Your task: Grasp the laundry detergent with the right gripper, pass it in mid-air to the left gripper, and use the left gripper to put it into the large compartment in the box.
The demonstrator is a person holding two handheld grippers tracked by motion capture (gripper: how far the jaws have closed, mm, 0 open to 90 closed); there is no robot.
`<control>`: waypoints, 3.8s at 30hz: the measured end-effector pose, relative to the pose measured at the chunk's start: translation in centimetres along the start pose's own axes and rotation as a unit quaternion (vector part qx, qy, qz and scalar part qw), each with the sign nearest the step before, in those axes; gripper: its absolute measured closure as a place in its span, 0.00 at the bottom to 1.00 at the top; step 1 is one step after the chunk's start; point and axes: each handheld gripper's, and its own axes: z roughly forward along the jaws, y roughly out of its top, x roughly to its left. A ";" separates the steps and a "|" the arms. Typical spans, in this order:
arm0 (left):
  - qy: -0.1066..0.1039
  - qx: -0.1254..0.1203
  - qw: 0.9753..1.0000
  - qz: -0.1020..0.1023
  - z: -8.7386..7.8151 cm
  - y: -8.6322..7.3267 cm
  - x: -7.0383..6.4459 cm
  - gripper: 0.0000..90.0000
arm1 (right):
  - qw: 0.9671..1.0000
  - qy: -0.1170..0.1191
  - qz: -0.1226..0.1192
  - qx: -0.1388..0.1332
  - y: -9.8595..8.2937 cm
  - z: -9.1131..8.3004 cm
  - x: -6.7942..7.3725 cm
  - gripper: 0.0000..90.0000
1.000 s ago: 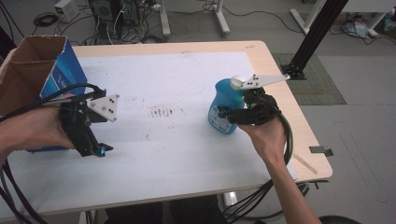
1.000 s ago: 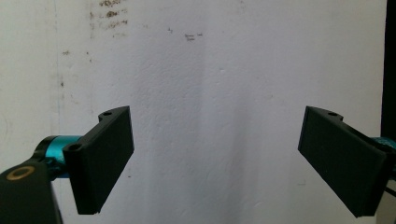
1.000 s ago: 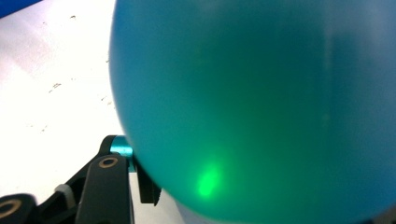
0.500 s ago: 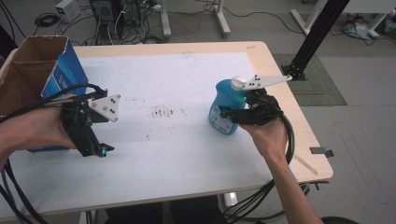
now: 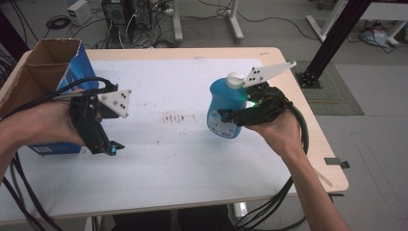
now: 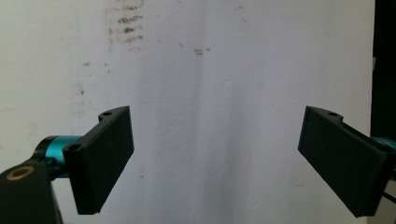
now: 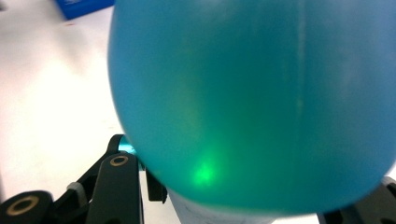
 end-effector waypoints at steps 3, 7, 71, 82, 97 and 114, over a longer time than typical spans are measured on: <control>-0.005 -0.008 1.000 -0.007 -0.9 0.4 0.5 0.12 | 0.999 0.035 -0.026 0.002 1.4 0.3 0.2 0.52; -0.007 -0.020 1.000 -0.015 -2.6 1.5 1.2 0.12 | 0.994 0.088 -0.072 0.007 3.6 1.5 0.6 0.52; -0.040 -0.031 0.997 -0.052 -3.4 10.6 4.0 0.22 | 0.966 0.211 -0.149 -0.010 8.1 9.3 3.1 0.51; -0.036 -0.023 0.998 -0.049 -3.4 10.6 3.9 0.31 | 0.966 0.212 -0.149 -0.010 8.0 9.3 3.0 0.51; -0.033 -0.021 0.998 -0.047 -3.3 10.6 4.0 0.35 | 0.966 0.210 -0.150 -0.009 8.0 9.2 3.0 0.51; -0.024 -0.017 0.999 -0.035 -3.4 10.7 3.8 0.41 | 0.966 0.213 -0.146 -0.009 7.9 9.3 3.1 0.51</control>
